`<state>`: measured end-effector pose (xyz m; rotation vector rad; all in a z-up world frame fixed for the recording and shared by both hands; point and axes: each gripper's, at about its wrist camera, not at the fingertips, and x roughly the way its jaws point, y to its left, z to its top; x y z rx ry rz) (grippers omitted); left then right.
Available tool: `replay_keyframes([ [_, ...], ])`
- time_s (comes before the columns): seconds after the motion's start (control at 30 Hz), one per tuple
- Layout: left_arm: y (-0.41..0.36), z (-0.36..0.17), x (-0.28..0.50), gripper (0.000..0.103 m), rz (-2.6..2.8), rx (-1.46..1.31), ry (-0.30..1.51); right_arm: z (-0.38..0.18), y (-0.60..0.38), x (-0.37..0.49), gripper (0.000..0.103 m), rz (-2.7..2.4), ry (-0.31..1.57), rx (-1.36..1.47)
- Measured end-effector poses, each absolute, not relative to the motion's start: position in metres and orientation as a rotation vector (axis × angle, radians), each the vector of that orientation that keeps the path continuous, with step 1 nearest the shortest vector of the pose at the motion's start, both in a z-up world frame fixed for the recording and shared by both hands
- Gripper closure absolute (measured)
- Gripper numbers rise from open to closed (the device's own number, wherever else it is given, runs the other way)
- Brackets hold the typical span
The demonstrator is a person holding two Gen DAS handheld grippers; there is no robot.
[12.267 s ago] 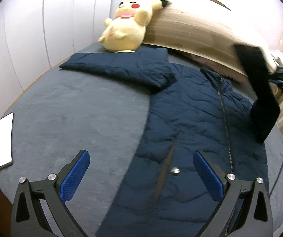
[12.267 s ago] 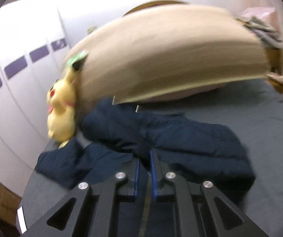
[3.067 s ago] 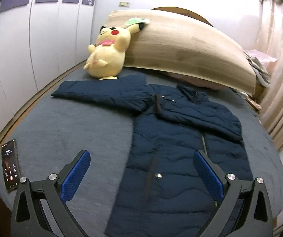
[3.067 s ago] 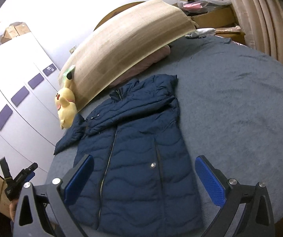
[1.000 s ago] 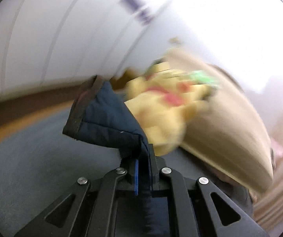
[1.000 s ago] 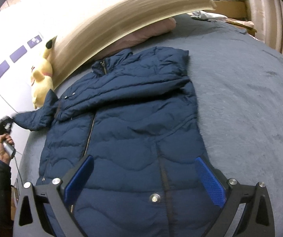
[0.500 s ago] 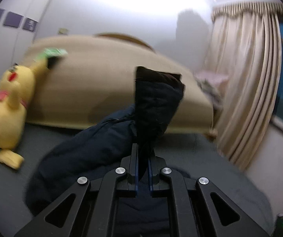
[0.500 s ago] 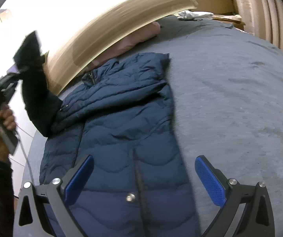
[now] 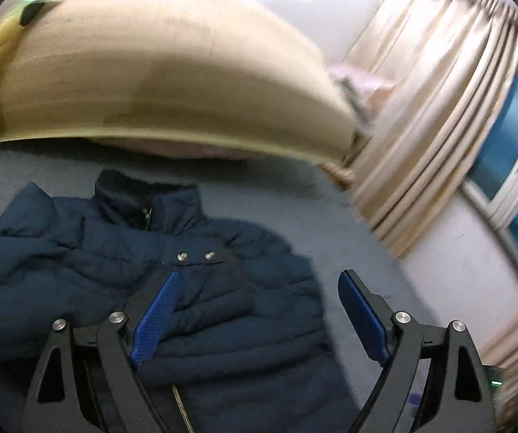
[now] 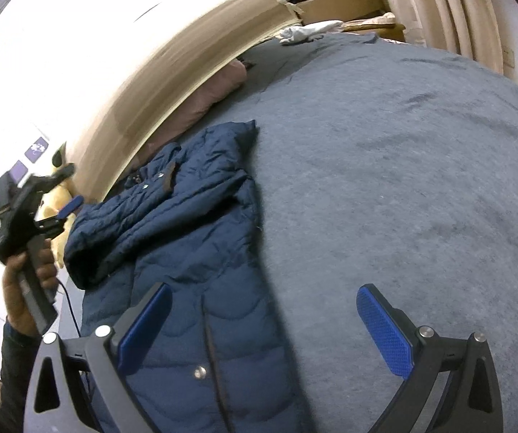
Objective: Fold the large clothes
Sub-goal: 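Fold the held sleeve across the jacket body with the left tool, then grasp the jacket fabric with the right tool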
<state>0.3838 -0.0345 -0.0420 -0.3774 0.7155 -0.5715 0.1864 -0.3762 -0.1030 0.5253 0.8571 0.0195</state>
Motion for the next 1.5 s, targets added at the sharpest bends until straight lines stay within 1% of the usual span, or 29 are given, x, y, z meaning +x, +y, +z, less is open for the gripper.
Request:
replay_keyframes([
  [0.07, 0.001, -0.028, 0.364, 0.014, -0.583, -0.454, 0.662, -0.096, -0.367, 0.196, 0.000, 0.055, 0.854, 0.535],
  [0.17, 0.072, -0.024, 0.337, 0.013, -0.468, -0.500, 0.578, -0.082, -0.342, 0.220, 0.000, 0.139, 0.850, 0.550],
  [0.27, 0.130, -0.041, 0.307, 0.011, -0.251, -0.465, 0.514, -0.070, -0.300, 0.268, 0.000, 0.282, 0.859, 0.607],
  [0.33, 0.163, -0.062, 0.294, 0.011, -0.164, -0.493, 0.535, -0.071, -0.276, 0.302, 0.000, 0.322, 0.868, 0.659],
  [0.4, 0.177, -0.077, 0.289, 0.011, -0.137, -0.513, 0.560, -0.081, -0.251, 0.350, 0.000, 0.401, 0.902, 0.775],
  [0.5, 0.195, -0.097, 0.280, 0.011, -0.101, -0.531, 0.542, -0.109, -0.229, 0.401, 0.000, 0.337, 0.965, 0.868],
  [0.63, 0.206, -0.108, 0.279, 0.011, -0.098, -0.551, 0.503, -0.144, -0.221, 0.435, 0.000, 0.199, 1.013, 0.934],
  [0.77, 0.208, -0.119, 0.276, 0.011, -0.100, -0.524, 0.455, -0.161, -0.220, 0.451, 0.001, 0.110, 1.010, 0.949],
  [0.83, 0.209, -0.127, 0.276, 0.011, -0.104, -0.522, 0.444, -0.166, -0.221, 0.458, 0.011, 0.087, 1.014, 0.947],
  [0.87, 0.210, -0.132, 0.276, 0.011, -0.101, -0.524, 0.441, -0.167, -0.221, 0.461, 0.030, 0.064, 1.020, 0.942],
  [0.9, 0.211, -0.135, 0.275, 0.011, -0.097, -0.523, 0.437, -0.168, -0.221, 0.466, 0.055, 0.035, 1.039, 0.916],
  [0.93, 0.213, -0.137, 0.275, 0.011, -0.097, -0.524, 0.433, -0.168, -0.219, 0.471, 0.068, 0.014, 1.054, 0.880],
  [1.0, 0.219, -0.142, 0.273, 0.011, -0.082, -0.535, 0.417, -0.151, -0.211, 0.474, 0.082, -0.020, 1.038, 0.736],
  [1.1, 0.225, -0.151, 0.271, 0.011, -0.053, -0.523, 0.410, -0.099, -0.190, 0.460, 0.087, -0.030, 0.920, 0.453],
  [1.17, 0.231, -0.158, 0.274, 0.011, -0.038, -0.555, 0.434, -0.061, -0.182, 0.440, 0.088, -0.057, 0.805, 0.300],
  [1.23, 0.234, -0.160, 0.274, 0.011, -0.033, -0.578, 0.437, -0.044, -0.188, 0.424, 0.088, -0.079, 0.738, 0.261],
  [1.3, 0.236, -0.160, 0.272, 0.011, -0.030, -0.581, 0.425, -0.055, -0.196, 0.419, 0.088, -0.066, 0.780, 0.258],
  [1.37, 0.233, -0.159, 0.271, 0.011, -0.026, -0.565, 0.421, -0.085, -0.203, 0.418, 0.087, -0.113, 0.832, 0.232],
  [1.4, 0.232, -0.159, 0.270, 0.011, -0.028, -0.560, 0.421, -0.102, -0.210, 0.419, 0.085, -0.124, 0.866, 0.255],
  [1.43, 0.231, -0.159, 0.270, 0.011, -0.032, -0.552, 0.419, -0.117, -0.217, 0.422, 0.080, -0.127, 0.910, 0.287],
  [1.47, 0.231, -0.159, 0.269, 0.011, -0.031, -0.548, 0.418, -0.135, -0.225, 0.425, 0.065, -0.139, 0.971, 0.330],
  [1.5, 0.230, -0.159, 0.269, 0.011, -0.032, -0.544, 0.416, -0.145, -0.231, 0.427, 0.037, -0.148, 1.001, 0.369],
])
